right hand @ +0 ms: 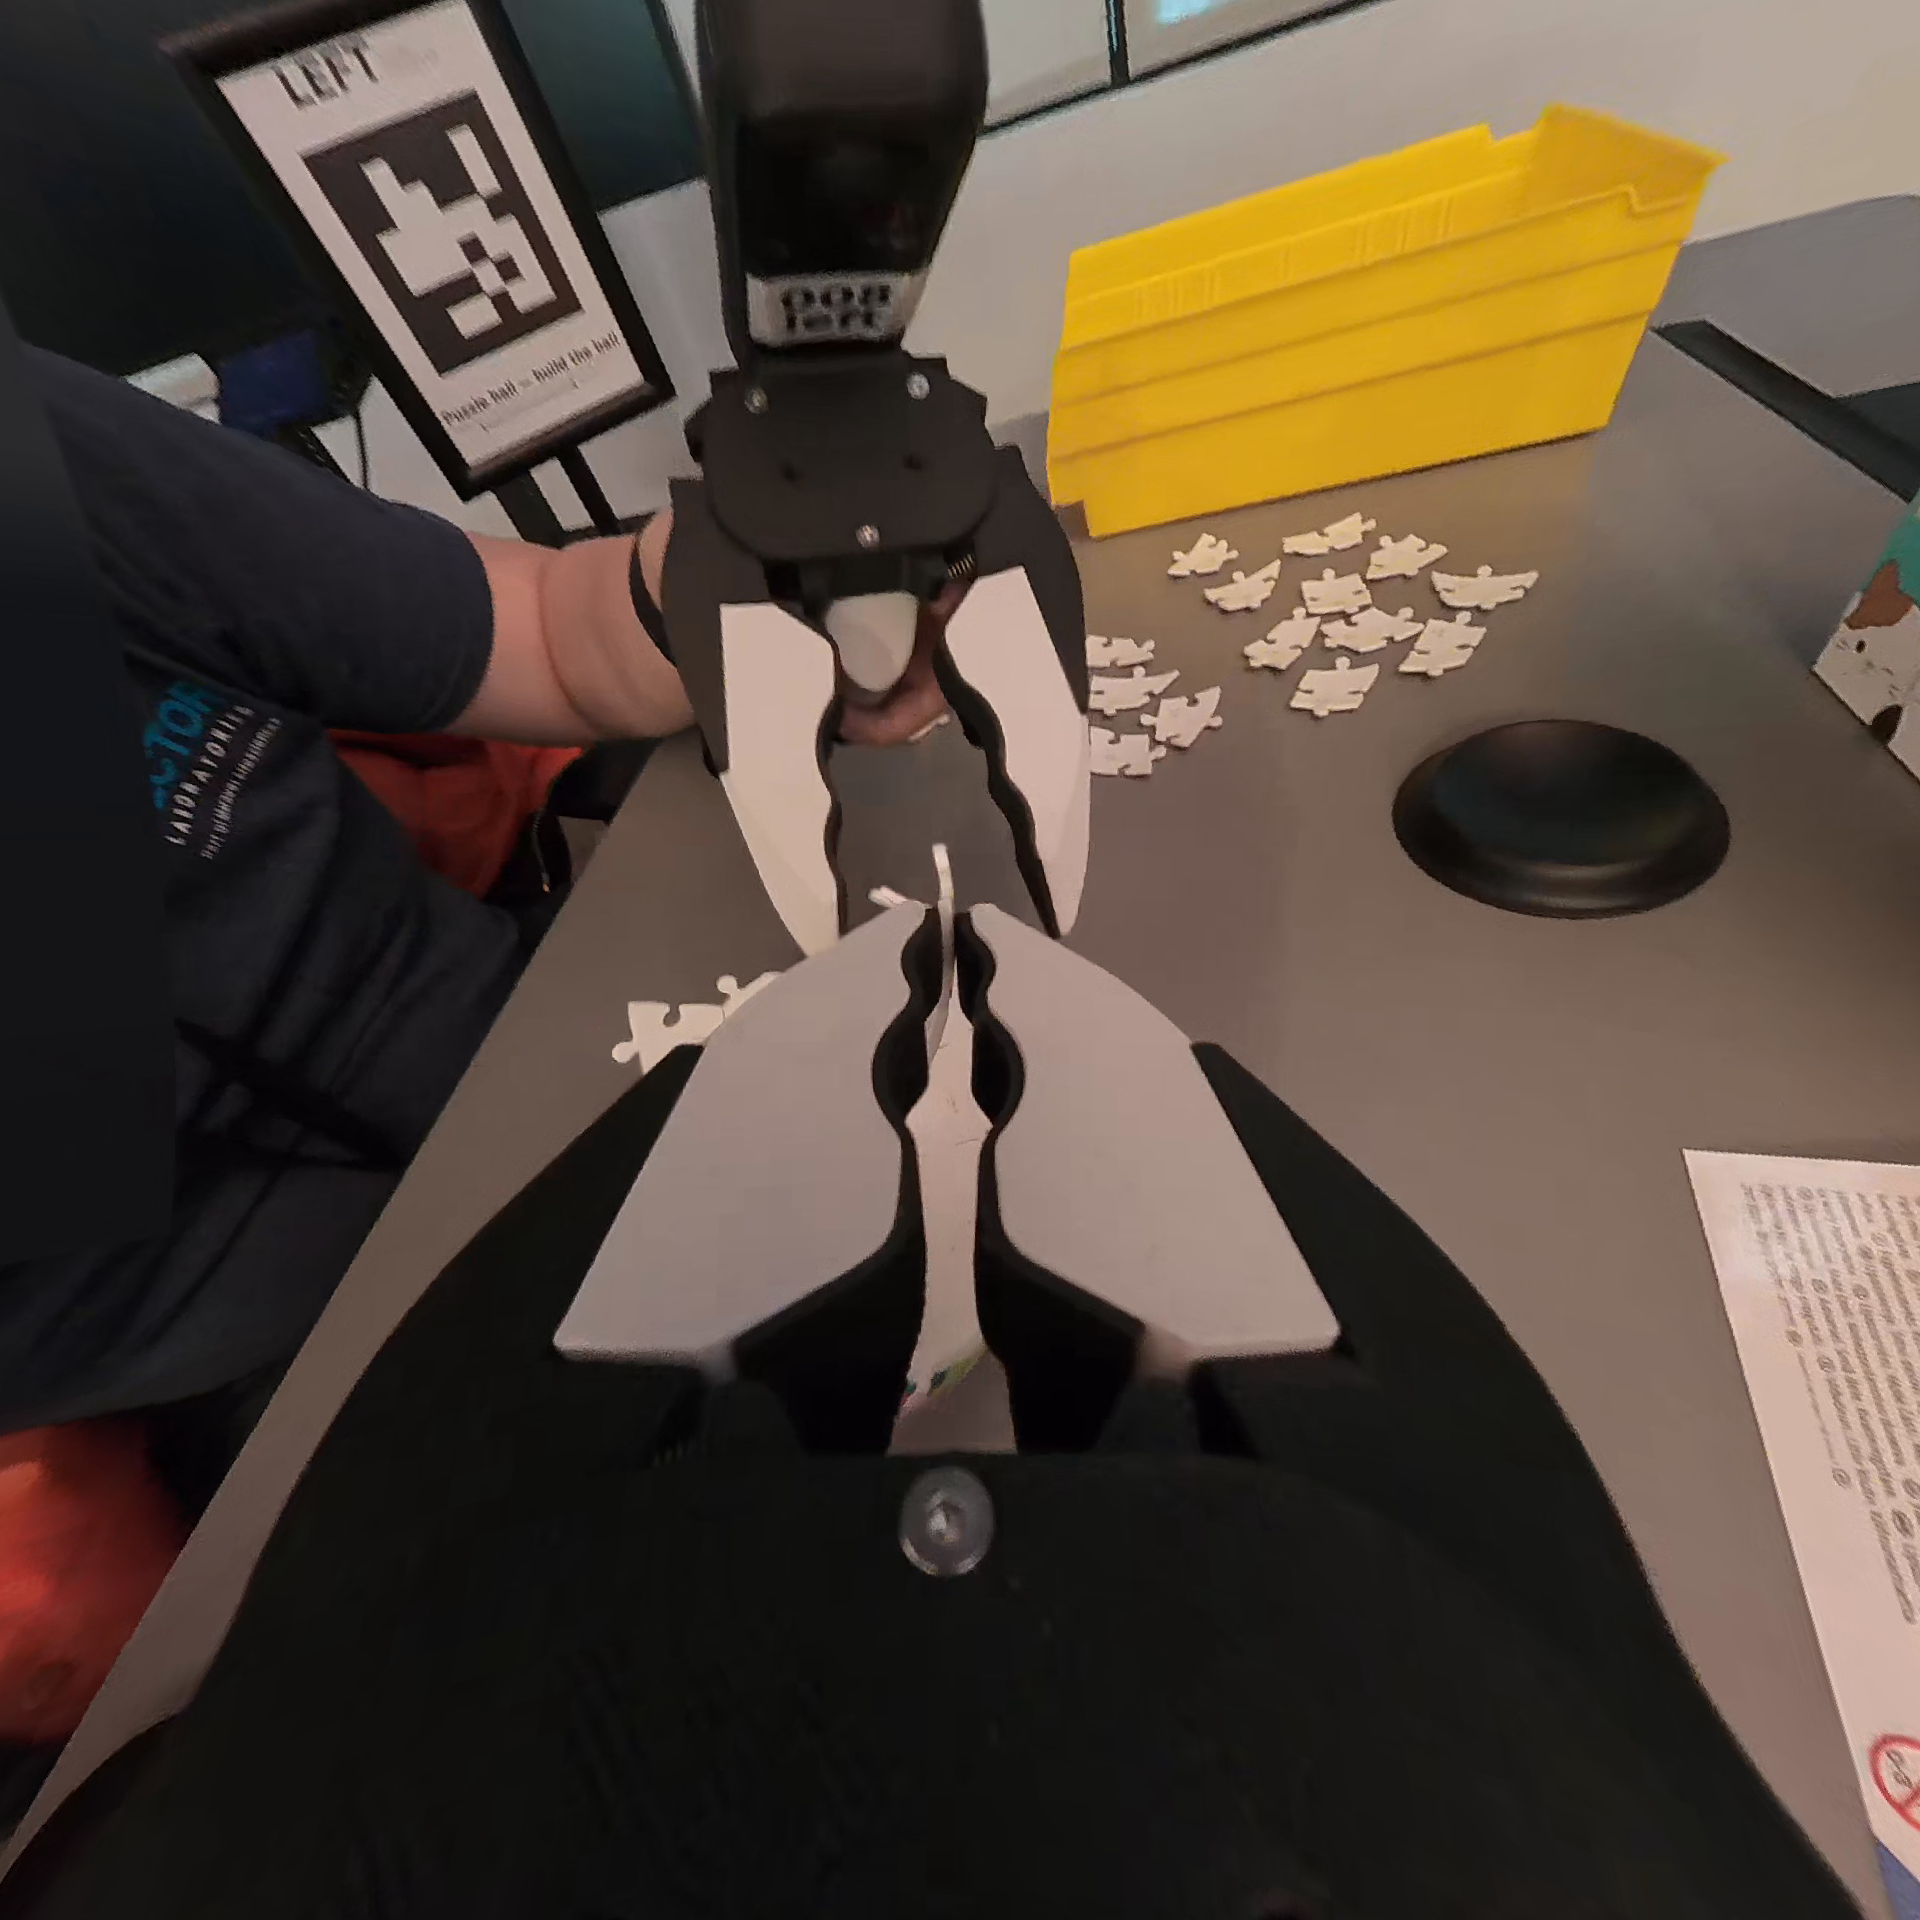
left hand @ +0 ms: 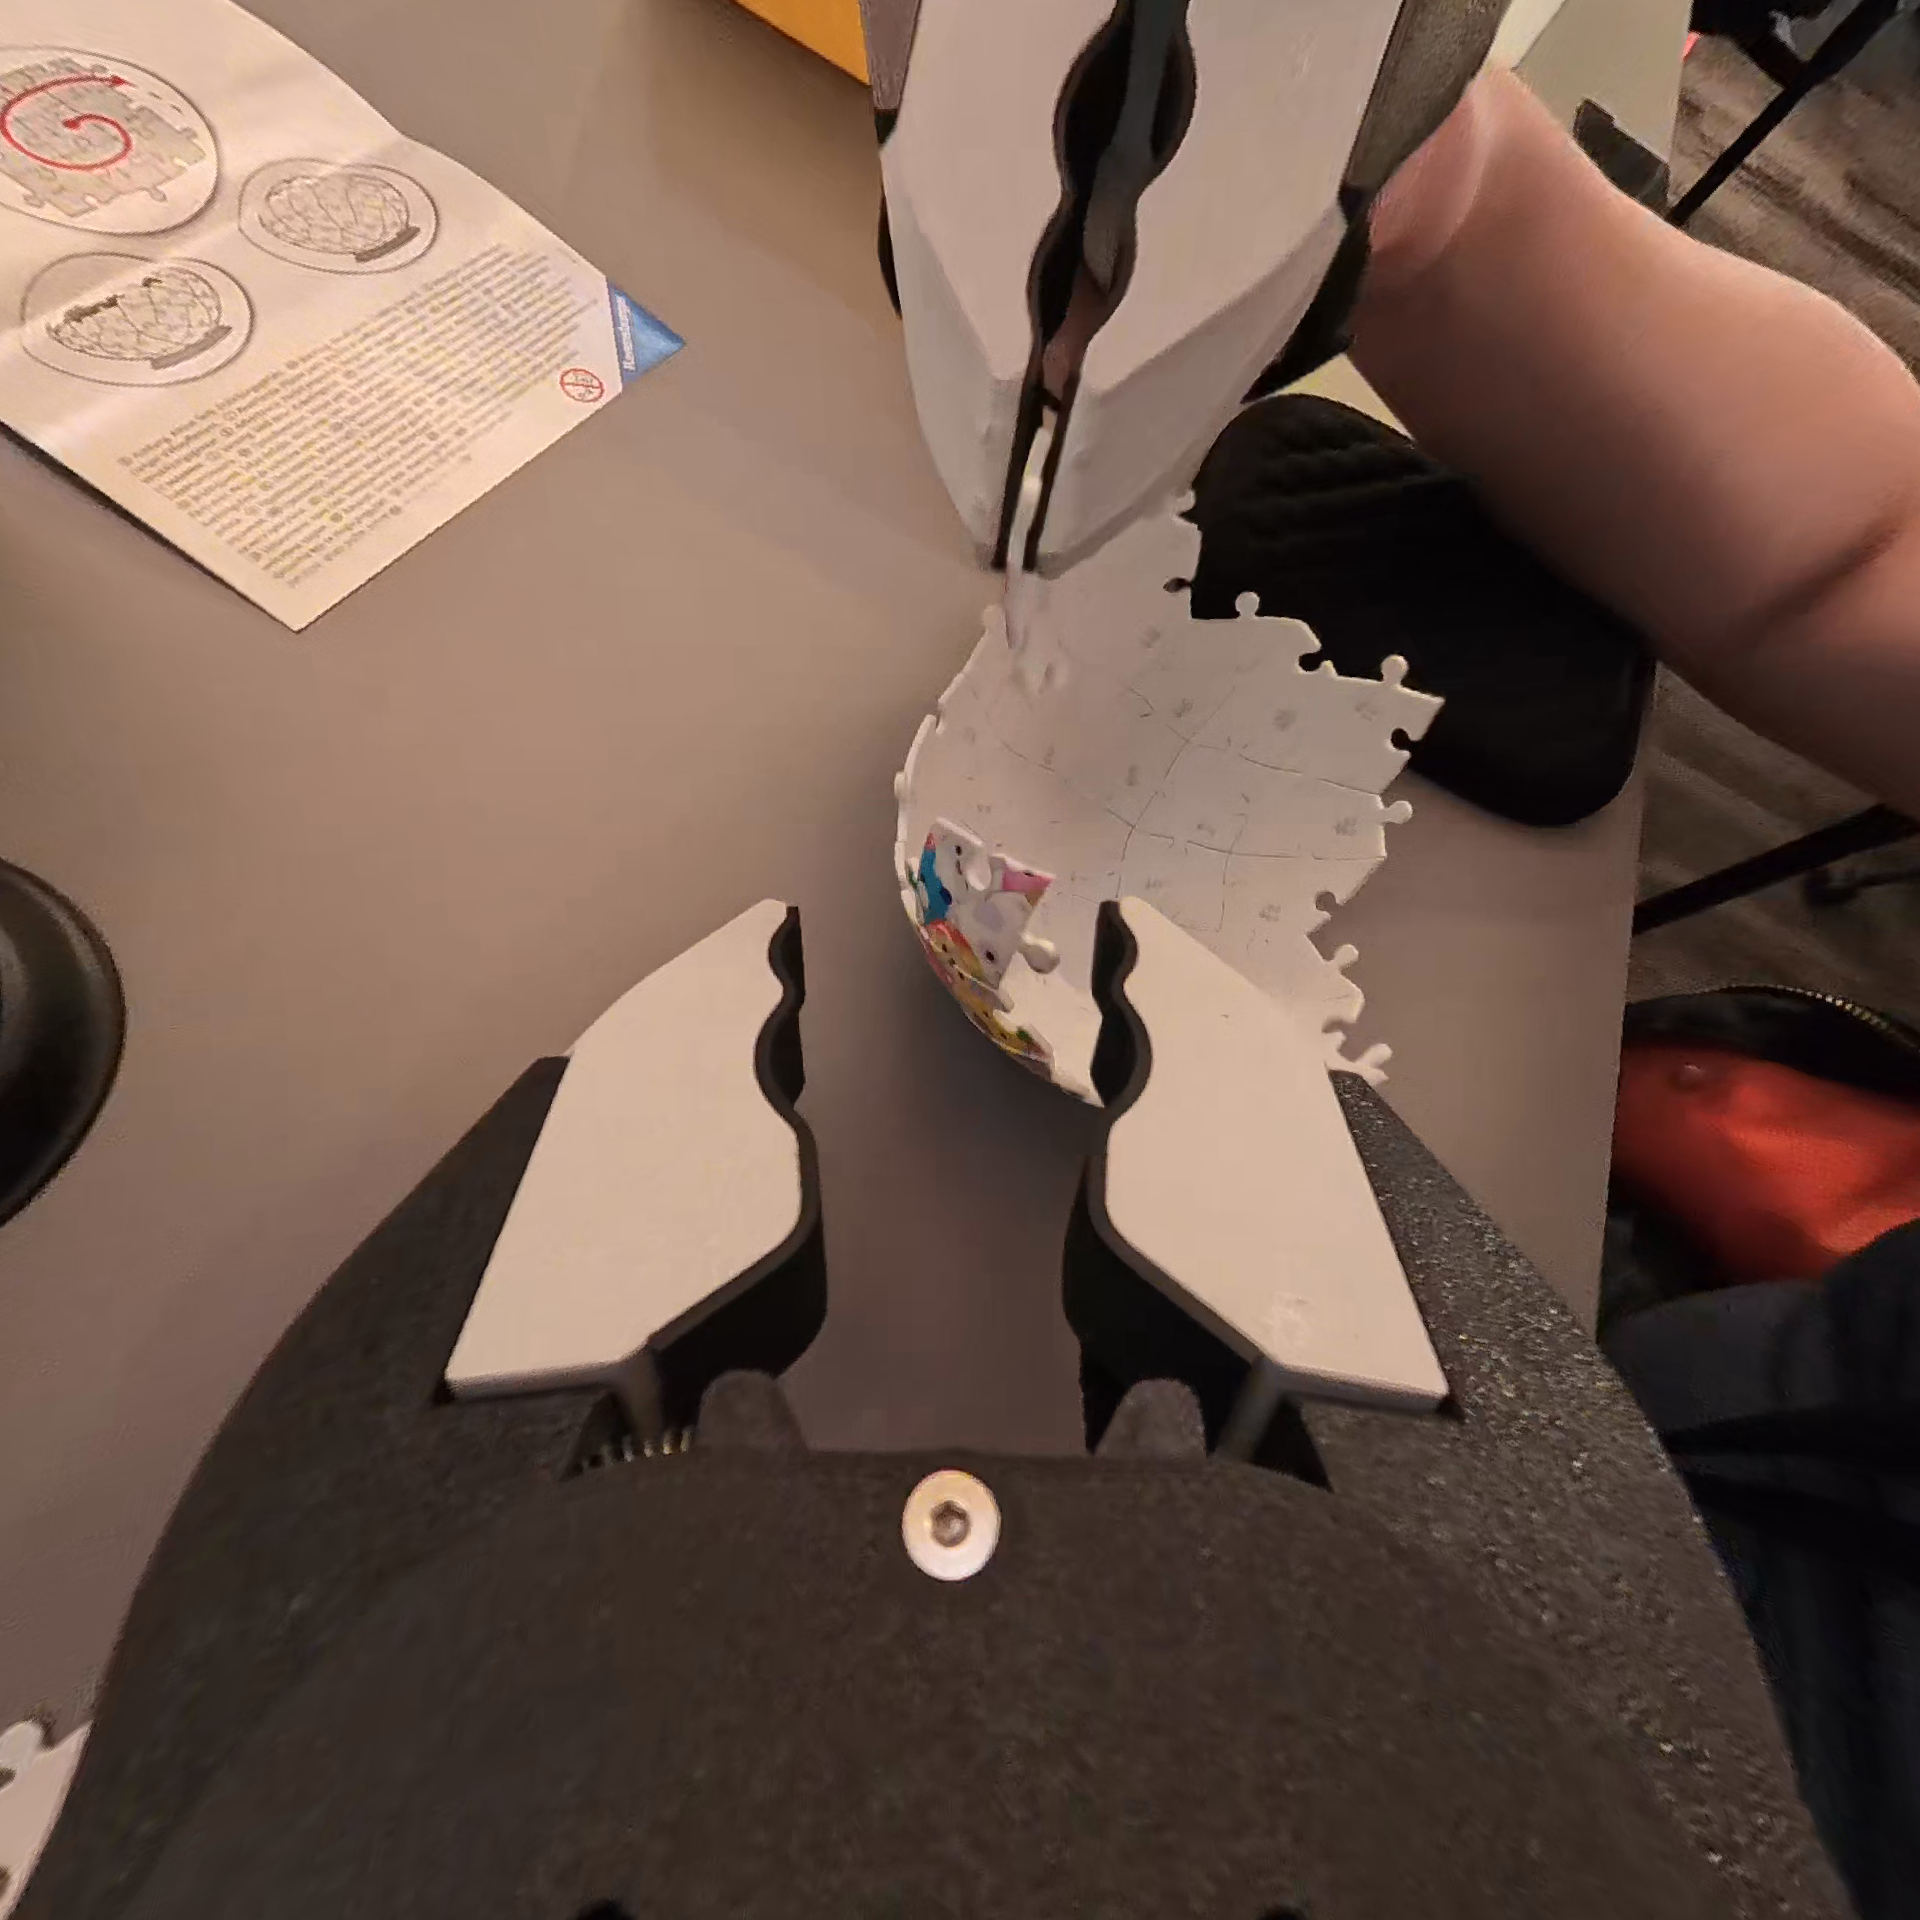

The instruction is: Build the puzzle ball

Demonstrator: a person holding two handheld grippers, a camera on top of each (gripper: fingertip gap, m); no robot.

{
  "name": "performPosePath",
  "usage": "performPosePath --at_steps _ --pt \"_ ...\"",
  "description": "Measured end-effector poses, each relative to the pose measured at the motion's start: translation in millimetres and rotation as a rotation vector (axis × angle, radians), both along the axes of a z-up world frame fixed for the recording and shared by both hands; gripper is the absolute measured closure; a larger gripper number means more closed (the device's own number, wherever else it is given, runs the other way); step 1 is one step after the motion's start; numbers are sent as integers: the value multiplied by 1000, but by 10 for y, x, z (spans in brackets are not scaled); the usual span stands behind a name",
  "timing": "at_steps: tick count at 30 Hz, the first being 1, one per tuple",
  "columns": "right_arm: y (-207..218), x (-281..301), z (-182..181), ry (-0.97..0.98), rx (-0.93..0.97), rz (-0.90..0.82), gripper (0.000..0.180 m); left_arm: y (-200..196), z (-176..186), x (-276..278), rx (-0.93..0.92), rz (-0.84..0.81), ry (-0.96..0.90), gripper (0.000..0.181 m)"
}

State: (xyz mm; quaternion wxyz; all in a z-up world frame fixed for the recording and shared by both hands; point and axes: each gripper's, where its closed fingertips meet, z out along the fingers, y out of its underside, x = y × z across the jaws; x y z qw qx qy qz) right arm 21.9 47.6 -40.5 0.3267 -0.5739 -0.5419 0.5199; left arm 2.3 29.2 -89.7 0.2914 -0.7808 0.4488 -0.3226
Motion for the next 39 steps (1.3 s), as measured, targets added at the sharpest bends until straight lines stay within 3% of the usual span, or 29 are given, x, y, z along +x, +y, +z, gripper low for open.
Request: performPosePath --at_steps 8,13,21,23,25,29,31,37,39 --pt "71 16 237 137 55 18 176 139 408 68 120 6 -131 129" --pt "100 -22 551 217 158 -4 176 292 706 229 258 34 -167 142" --pt "92 -9 594 211 236 -37 176 236 789 371 210 -12 -272 176" --pt "122 -3 581 158 234 -47 171 272 772 350 199 3 -265 179" --pt "244 28 587 50 272 -114 154 295 745 320 183 15 -242 179" --pt "286 99 506 -212 505 -119 160 306 692 284 127 25 -220 179" --pt "246 80 469 -272 515 -97 160 310 672 273 101 28 -220 179" --pt "157 -22 411 -284 488 -52 161 327 591 261 84 20 -181 179" --pt "161 -17 391 -296 500 -48 176 308 560 280 79 2 -165 179"
